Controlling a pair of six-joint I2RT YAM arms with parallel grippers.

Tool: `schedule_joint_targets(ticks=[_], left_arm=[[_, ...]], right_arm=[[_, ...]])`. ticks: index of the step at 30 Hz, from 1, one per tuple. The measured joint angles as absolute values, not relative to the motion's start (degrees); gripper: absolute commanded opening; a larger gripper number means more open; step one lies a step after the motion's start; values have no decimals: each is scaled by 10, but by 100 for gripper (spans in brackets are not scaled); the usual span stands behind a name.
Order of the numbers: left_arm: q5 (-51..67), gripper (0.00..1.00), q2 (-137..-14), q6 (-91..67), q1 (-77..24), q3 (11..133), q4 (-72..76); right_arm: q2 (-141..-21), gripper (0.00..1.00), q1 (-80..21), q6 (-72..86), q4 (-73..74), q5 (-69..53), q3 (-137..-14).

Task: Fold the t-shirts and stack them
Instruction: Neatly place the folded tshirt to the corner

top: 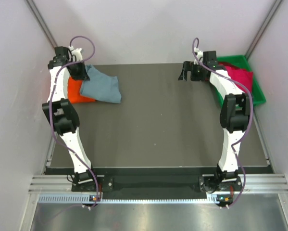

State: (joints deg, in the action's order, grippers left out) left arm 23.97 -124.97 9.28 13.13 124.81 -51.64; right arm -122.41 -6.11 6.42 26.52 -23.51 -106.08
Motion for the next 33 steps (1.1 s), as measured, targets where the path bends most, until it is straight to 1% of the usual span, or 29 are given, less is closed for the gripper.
schedule_joint_targets(ticks=[9, 33], left_arm=[[170, 0, -1239, 121, 137, 1266, -517], [55, 0, -1223, 139, 144, 1278, -514]], right_arm=[[-1224, 98, -61, 61, 266, -235, -1044], [-1219, 98, -65, 60, 263, -236, -1035]])
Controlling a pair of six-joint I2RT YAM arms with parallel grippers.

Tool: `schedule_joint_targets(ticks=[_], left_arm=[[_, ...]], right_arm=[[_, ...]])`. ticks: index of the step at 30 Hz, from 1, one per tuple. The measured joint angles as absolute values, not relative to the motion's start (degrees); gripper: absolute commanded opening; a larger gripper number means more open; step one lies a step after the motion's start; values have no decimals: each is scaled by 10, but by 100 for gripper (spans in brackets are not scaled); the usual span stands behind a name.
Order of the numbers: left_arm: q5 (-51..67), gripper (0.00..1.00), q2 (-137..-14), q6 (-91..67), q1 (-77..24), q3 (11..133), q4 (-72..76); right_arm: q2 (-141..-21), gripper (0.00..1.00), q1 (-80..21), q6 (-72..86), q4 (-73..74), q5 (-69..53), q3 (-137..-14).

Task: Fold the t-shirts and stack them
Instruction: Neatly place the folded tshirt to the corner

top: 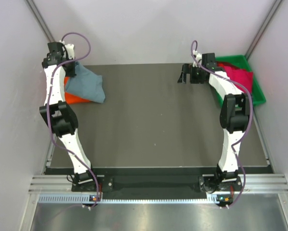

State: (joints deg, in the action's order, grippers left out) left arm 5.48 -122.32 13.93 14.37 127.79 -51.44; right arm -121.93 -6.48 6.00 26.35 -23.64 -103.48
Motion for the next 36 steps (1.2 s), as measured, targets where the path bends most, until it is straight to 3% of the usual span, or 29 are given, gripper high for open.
schedule_joint_targets(ticks=[10, 26, 36], left_arm=[[-13, 0, -1223, 148, 144, 1279, -506], [-27, 0, -1223, 149, 142, 1279, -505], [-121, 0, -1230, 170, 123, 1256, -478]], right_arm=[[-1219, 98, -70, 60, 263, -238, -1035], [-1219, 98, -75, 60, 262, -238, -1035], [-1219, 98, -78, 60, 262, -238, -1034]])
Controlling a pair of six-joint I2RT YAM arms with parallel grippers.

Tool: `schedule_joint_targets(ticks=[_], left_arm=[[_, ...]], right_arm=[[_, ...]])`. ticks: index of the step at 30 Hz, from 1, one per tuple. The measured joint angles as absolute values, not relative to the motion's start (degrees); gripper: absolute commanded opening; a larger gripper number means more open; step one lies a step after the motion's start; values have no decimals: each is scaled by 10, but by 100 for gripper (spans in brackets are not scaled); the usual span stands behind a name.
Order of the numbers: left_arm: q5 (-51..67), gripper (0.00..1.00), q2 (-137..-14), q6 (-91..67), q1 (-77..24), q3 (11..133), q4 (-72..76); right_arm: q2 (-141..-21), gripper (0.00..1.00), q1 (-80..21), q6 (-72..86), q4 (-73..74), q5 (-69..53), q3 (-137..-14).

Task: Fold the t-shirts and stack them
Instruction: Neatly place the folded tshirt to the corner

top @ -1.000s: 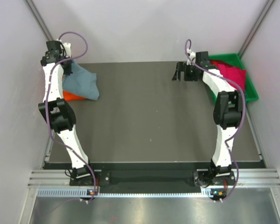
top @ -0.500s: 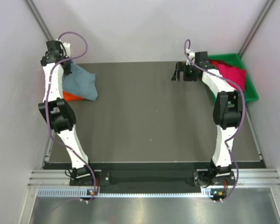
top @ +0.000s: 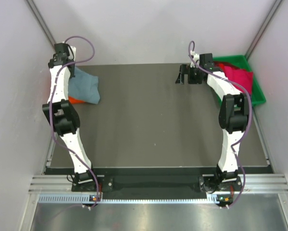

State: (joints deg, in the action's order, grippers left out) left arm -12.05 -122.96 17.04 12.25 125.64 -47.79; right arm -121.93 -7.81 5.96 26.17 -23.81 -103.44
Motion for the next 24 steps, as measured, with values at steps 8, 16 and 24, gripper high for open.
schedule_joint_targets(ticks=[8, 16, 24], left_arm=[[-226, 0, -1287, 202, 119, 1247, -425], [-294, 0, -1375, 228, 120, 1247, -382], [-327, 0, -1406, 242, 119, 1250, -359]], right_arm=[[-1218, 98, -78, 53, 262, -238, -1015], [-1199, 98, -78, 42, 265, -236, -988], [-1179, 98, -78, 35, 263, -232, -982]])
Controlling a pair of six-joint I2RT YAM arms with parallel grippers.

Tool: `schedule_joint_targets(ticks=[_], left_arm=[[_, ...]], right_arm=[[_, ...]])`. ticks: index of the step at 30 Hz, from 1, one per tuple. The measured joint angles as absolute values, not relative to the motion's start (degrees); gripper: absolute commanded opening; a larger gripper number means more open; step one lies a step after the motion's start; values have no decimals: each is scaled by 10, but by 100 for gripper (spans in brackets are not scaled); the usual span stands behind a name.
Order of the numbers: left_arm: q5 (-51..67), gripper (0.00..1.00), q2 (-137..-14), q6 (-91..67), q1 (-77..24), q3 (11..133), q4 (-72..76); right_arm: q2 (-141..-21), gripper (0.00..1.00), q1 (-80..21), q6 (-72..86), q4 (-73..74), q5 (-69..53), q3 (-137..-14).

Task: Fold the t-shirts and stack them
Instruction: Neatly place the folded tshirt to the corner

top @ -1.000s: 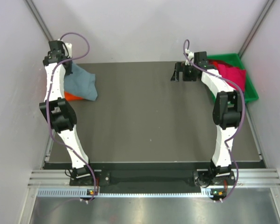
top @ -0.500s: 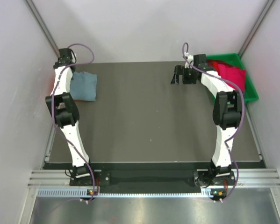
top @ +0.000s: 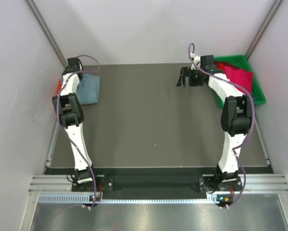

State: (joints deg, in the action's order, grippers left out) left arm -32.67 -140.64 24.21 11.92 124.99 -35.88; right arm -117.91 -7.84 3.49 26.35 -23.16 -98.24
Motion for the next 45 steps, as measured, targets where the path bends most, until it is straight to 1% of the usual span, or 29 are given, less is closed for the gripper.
schedule_joint_targets(ticks=[11, 13, 14, 15, 16, 17, 19, 22, 27, 30, 36, 38, 40, 43, 45], left_arm=[[-339, 0, -1421, 244, 128, 1276, -330], [-339, 8, -1428, 244, 131, 1276, -329], [-339, 13, -1431, 244, 133, 1276, -329], [-338, 30, -1435, 245, 133, 1276, -329], [-338, 39, -1438, 247, 133, 1276, -329], [-338, 52, -1440, 248, 134, 1276, -330], [-340, 75, -1441, 247, 134, 1276, -331], [-347, 90, -1440, 248, 135, 1280, -330], [-353, 96, -1428, 249, 124, 1283, -332], [-344, 99, -1405, 237, 91, 1283, -337], [-317, 99, -1329, 182, -53, 1283, -338], [-272, 99, -1306, 141, -96, 1283, -348], [-193, 99, -1284, 98, -123, 1283, -366], [-65, 99, -1249, 35, -123, 1264, -382], [13, 99, -1219, 4, -110, 1235, -393]], right_arm=[[-1179, 98, -82, 35, 264, -231, -982], [-1179, 98, -85, 35, 264, -231, -982], [-1179, 98, -86, 35, 264, -231, -982], [-1179, 98, -88, 35, 264, -231, -982], [-1179, 98, -89, 34, 264, -231, -982], [-1179, 98, -90, 34, 264, -231, -982], [-1179, 98, -90, 31, 264, -229, -982], [-1176, 98, -90, 29, 263, -227, -976], [-1173, 98, -92, 25, 264, -223, -971], [-1173, 99, -95, 25, 264, -222, -971], [-1171, 100, -101, 21, 264, -199, -972], [-1169, 100, -101, 18, 264, -181, -972], [-1162, 100, -101, 15, 264, -154, -972], [-1143, 100, -102, 14, 263, -105, -972], [-1121, 100, -106, 14, 262, -47, -975]])
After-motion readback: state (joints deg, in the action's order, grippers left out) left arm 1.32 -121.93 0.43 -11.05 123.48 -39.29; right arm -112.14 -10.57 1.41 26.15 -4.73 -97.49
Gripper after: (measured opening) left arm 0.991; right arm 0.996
